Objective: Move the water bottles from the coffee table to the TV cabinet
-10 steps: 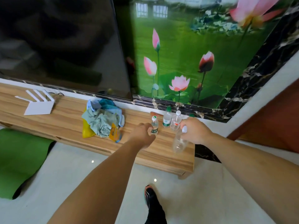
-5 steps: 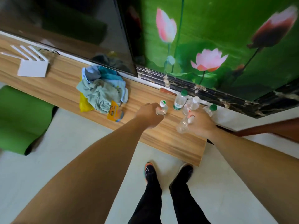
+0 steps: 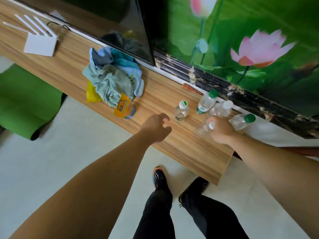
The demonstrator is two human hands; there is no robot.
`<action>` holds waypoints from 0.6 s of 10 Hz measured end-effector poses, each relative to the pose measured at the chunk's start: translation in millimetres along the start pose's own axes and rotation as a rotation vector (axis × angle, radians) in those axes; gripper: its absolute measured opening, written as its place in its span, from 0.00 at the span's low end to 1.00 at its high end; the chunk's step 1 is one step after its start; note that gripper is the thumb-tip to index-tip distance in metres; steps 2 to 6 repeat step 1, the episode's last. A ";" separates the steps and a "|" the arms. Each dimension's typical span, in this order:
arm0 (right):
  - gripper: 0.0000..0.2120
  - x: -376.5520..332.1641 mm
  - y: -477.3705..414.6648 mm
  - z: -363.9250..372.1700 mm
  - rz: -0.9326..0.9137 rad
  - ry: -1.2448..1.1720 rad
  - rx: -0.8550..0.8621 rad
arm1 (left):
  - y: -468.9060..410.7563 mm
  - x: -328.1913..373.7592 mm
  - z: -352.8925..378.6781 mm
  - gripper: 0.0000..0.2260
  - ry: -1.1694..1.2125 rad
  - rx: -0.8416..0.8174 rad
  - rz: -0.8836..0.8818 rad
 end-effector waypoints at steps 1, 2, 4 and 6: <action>0.28 -7.3 25.9 -13.8 0.010 -0.033 -0.016 | 11.9 6.5 -16.0 0.16 0.026 0.031 0.042; 0.28 -7.3 25.9 -13.8 0.010 -0.033 -0.016 | 11.9 6.5 -16.0 0.16 0.026 0.031 0.042; 0.28 -7.3 25.9 -13.8 0.010 -0.033 -0.016 | 11.9 6.5 -16.0 0.16 0.026 0.031 0.042; 0.28 -7.3 25.9 -13.8 0.010 -0.033 -0.016 | 11.9 6.5 -16.0 0.16 0.026 0.031 0.042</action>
Point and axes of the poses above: each hand's wrist, its own y-axis away from the middle knuckle, its own z-axis out of the palm, x = y × z, the point moved 4 cm from there along -y, towards the middle knuckle, and after that the axes turned 3 degrees about -x, right-handed, at the moved point
